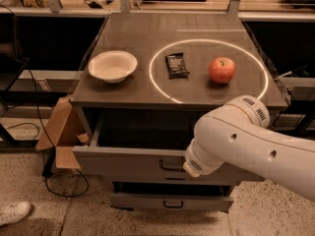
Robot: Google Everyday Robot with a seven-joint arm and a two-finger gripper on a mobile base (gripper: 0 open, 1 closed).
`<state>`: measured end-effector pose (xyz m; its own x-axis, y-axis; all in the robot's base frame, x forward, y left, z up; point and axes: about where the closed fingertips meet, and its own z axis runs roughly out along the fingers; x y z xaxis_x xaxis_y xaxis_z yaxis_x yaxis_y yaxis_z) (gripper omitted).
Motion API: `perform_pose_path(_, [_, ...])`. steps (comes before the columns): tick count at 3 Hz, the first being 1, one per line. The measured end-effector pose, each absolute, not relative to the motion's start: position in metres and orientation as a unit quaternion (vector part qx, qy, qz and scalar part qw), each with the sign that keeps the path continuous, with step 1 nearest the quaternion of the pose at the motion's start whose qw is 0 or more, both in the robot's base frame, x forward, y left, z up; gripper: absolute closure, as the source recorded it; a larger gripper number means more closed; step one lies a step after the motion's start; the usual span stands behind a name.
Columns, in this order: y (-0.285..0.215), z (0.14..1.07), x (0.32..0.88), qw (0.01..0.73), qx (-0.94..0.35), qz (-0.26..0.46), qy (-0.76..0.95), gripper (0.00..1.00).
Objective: Close top drawer
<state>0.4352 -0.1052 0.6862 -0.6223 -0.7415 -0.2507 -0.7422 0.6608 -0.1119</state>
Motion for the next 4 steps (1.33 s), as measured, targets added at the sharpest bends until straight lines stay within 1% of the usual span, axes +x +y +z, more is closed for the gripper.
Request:
perform_pose_path(1, [-0.103, 0.686, 0.437, 0.140, -0.412, 0.002, 0.901, 1.00])
perform_pose_path(2, [-0.144, 0.649, 0.432, 0.100, -0.376, -0.023, 0.921, 1.00])
perform_pose_path(3, [-0.145, 0.649, 0.432, 0.099, -0.375, -0.025, 0.921, 1.00])
perform_pose_path(4, [-0.132, 0.648, 0.438, 0.098, -0.384, -0.020, 0.918, 1.00])
